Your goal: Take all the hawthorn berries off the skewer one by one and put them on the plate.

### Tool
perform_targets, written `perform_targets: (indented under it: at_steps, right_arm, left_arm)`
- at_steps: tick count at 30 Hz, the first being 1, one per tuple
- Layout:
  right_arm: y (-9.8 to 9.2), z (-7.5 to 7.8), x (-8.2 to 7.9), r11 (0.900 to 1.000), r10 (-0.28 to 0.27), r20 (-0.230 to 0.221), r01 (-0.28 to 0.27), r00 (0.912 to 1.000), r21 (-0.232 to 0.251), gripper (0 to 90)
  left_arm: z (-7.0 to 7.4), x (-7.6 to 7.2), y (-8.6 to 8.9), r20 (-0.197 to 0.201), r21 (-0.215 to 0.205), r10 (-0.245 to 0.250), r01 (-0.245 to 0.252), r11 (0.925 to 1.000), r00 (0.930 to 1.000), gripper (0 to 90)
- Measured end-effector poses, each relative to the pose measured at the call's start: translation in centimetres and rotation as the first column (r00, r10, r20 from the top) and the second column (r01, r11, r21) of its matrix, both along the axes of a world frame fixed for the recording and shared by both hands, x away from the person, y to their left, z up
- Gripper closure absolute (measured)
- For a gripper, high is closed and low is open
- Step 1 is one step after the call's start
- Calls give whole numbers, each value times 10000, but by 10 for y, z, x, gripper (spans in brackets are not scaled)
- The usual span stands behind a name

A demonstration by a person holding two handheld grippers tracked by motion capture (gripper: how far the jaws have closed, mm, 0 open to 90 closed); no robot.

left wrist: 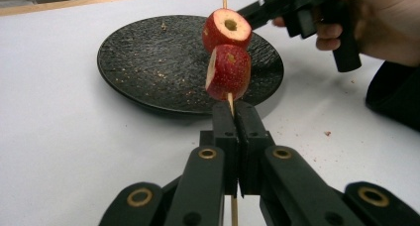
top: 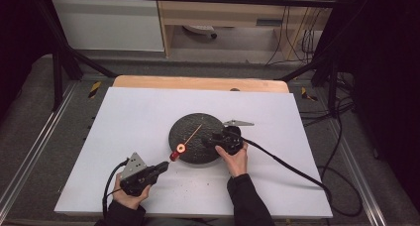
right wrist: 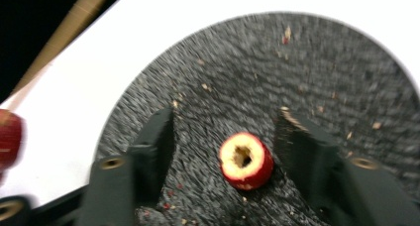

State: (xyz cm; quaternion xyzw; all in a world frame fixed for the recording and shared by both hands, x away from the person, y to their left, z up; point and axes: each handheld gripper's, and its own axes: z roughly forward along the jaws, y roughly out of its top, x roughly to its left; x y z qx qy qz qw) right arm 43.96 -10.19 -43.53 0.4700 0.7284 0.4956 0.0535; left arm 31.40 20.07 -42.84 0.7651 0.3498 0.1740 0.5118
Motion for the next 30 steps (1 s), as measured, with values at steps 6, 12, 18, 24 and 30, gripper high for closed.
perform_targets:
  at_steps: [6,12,18,24,30]
  right_arm:
    - [-3,15,-13,9987,415,460,-427,9981,262,146]
    - [-3,20,-24,9968,646,618,-674,9960,441,53]
    - [0,19,-32,9950,869,532,-894,9948,455,36]
    - [4,17,-36,9927,975,481,-1006,9941,669,42]
    - [15,20,-38,9891,1206,515,-1244,9914,790,48]
  left_arm:
    - [0,0,0,1,12,2,-2,10000,10000,884]
    - [0,0,-1,25,-13,17,-17,10000,10000,884]
    - [0,0,-1,27,25,-3,3,10000,10000,884]
    - [-1,0,-2,-4,38,-46,46,10000,10000,884]
    - [-1,0,-3,-5,53,-62,62,10000,10000,884]
